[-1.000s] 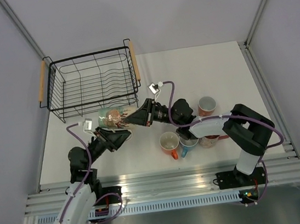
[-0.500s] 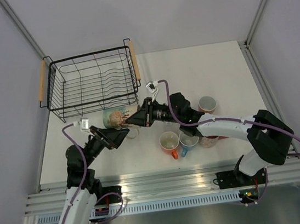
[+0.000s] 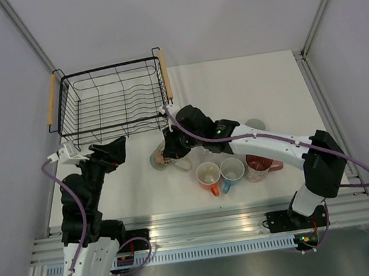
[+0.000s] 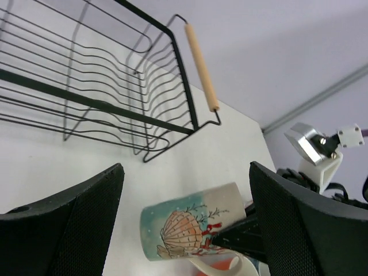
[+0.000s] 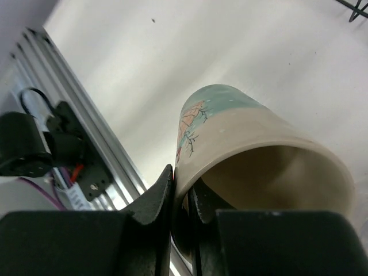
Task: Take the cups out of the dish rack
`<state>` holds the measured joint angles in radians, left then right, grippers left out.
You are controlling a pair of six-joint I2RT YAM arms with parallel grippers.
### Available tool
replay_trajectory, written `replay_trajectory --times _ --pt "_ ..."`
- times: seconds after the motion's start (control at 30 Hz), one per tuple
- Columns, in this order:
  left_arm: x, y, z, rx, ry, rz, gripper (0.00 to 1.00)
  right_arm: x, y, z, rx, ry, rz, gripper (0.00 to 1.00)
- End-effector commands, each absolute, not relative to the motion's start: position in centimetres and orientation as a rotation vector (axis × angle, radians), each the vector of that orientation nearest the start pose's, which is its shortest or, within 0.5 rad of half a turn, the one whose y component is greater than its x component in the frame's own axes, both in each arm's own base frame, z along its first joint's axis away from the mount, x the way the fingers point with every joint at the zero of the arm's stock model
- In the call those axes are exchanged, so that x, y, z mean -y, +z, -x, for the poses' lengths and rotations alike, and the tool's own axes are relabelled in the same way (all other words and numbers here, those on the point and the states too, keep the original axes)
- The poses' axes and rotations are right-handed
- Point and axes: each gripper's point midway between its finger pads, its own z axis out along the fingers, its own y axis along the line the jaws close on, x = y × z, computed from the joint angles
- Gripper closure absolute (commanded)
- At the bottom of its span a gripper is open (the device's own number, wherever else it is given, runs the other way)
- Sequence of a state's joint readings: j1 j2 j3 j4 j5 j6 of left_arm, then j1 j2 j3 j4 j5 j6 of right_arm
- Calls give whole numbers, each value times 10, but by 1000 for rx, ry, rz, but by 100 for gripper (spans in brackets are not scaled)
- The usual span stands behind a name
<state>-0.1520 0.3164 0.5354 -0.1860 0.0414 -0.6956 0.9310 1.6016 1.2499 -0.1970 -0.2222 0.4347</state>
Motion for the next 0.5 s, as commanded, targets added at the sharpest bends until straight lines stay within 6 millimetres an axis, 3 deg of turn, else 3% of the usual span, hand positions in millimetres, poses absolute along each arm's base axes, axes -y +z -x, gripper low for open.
replay_trajectory --times 0.0,0.17,0.47 --pt "38 264 -238 -1608 -493 510 9 -407 194 -232 -2194 805 904 99" --pt "35 263 -237 -1616 -480 531 9 -420 166 -235 -2250 578 1042 99" --pt "33 265 -236 -1613 -468 532 9 -418 130 -242 -2322 206 1155 99"
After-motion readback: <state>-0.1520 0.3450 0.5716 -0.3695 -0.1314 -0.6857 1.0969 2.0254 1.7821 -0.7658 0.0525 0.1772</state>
